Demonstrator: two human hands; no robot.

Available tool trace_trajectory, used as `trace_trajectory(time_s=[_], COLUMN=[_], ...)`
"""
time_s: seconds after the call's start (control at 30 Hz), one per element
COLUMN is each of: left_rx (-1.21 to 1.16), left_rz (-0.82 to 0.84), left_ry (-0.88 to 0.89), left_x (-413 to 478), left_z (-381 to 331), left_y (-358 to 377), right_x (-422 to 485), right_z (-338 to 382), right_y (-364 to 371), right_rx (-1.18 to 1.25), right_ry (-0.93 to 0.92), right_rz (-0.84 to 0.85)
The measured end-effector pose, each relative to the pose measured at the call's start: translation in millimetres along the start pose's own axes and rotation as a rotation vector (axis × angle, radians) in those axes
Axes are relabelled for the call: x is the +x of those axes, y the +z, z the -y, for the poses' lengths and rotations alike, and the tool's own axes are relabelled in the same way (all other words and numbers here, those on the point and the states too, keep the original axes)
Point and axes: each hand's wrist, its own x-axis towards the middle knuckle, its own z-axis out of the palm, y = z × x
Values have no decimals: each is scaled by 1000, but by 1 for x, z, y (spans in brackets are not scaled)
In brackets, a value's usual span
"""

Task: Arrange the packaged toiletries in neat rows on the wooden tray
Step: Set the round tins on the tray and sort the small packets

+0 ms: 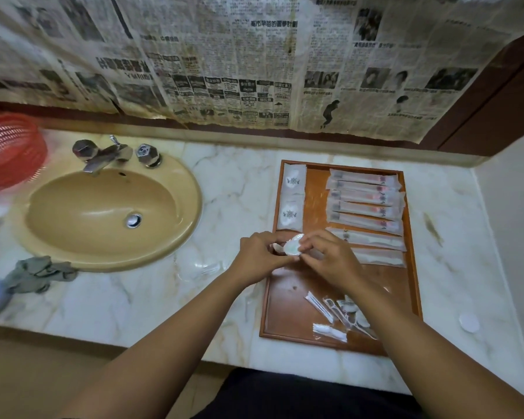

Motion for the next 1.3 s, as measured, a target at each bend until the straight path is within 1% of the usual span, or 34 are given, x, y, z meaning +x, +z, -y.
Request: trace_trajectory(time_s=[0.13, 0.23, 0.4, 0.53, 0.63, 0.73, 0.93, 1.03, 1.13, 1.2, 1.3], left_rx=[34, 89, 160, 267, 396, 529, 571, 559, 583, 556, 466], left_rz=[-41, -77, -207, -241, -235, -185, -153, -144, -138, -151, -188], left_ry=[-81, -69, -82, -77, -55, -69, -103, -113, -118, -86, 121], left_x=[-1, -1, 6, 15, 19, 21, 21, 22, 20, 16, 14], left_z=[12, 17, 19, 17, 17, 22, 39, 37, 33, 25, -1], left_y=[-4, -4, 3, 12, 17, 22, 26, 26, 26, 29, 40], right_x=[6, 9, 6, -8, -22, -34, -43, -45, -48, -54, -70], right_z=[4, 4, -5, -9, -16, -26, -32, -30, -26, -25, -30], right_y=[6, 10, 8, 1, 2, 3, 5, 5, 3, -1, -14], right_rx=[-15, -53, -154, -264, -367, -377, -394, -399, -385, -375, -321], right_ry=[-60, -59, 71, 221, 297, 310, 311, 326, 324, 335, 375], right_rz=[71, 85, 48, 68, 88, 63, 71, 110, 106, 80, -2])
